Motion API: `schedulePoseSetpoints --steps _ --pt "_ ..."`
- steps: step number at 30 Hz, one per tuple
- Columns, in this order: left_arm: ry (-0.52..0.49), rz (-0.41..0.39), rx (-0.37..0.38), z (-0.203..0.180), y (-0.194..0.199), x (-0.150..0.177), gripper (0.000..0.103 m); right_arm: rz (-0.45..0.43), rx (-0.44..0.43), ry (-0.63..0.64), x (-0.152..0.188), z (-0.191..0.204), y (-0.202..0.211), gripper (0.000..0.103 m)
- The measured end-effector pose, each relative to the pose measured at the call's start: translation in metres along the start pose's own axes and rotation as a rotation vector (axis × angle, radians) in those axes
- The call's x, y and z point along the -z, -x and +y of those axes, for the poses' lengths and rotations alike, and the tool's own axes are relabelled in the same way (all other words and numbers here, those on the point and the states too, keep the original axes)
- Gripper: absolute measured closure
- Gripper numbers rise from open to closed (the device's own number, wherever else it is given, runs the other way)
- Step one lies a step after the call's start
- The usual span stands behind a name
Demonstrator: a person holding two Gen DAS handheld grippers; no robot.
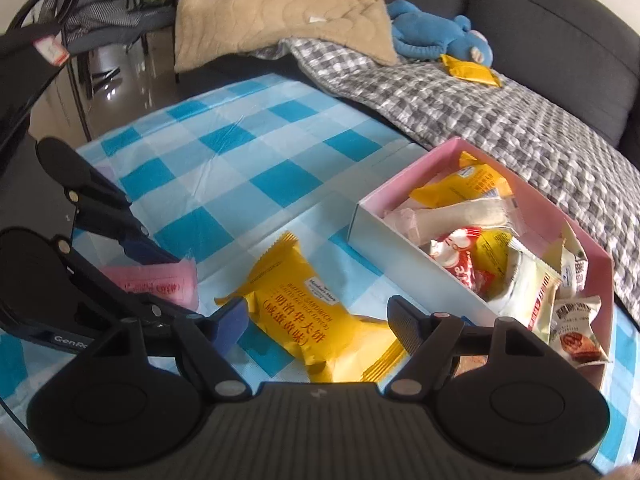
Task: Organize snacks
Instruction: 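Grasp the pink wafer pack with the left tool while the right tool grasps the yellow sandwich-cake pack, then drop the pink pack into the box with the left tool while the right tool drops the yellow pack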
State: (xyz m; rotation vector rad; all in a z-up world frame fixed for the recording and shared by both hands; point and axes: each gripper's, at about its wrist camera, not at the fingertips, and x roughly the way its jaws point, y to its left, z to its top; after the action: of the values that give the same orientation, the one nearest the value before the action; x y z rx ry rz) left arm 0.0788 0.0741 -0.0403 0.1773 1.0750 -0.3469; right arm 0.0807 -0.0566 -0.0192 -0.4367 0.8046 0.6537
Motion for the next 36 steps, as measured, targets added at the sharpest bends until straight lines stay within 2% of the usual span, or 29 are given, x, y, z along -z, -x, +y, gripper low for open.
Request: schedulePoseSetpoints --steps 1,3,7,8,18,26,31,36 --pt "0.001 0.0 0.003 0.001 0.0 0.0 0.066 0.01 0.003 0.025 0.0 0.003 -0.005 0.03" --pt "0.004 0.0 0.004 0.001 0.0 -0.001 0.066 0.036 0.011 0.061 0.001 0.008 -0.014 0.04" --pt "0.008 -0.001 0.005 0.002 0.0 -0.001 0.066 0.07 0.01 0.042 0.006 0.006 -0.025 0.064" --pt "0.008 -0.003 0.004 0.002 0.0 -0.001 0.066 0.063 -0.004 0.023 0.007 0.005 -0.024 0.065" --pt "0.028 -0.051 0.004 0.002 0.012 -0.007 0.066 0.037 -0.009 -0.043 0.016 -0.003 -0.002 0.067" --pt "0.048 -0.095 0.028 0.001 0.016 -0.033 0.066 -0.078 -0.014 -0.254 0.02 -0.052 0.042 0.068" --pt "0.047 -0.159 0.044 -0.007 0.024 -0.066 0.066 -0.124 0.073 -0.368 0.02 -0.089 0.056 0.068" --pt "0.055 -0.217 0.059 -0.019 0.019 -0.108 0.066 -0.135 0.145 -0.463 0.017 -0.123 0.056 0.068"
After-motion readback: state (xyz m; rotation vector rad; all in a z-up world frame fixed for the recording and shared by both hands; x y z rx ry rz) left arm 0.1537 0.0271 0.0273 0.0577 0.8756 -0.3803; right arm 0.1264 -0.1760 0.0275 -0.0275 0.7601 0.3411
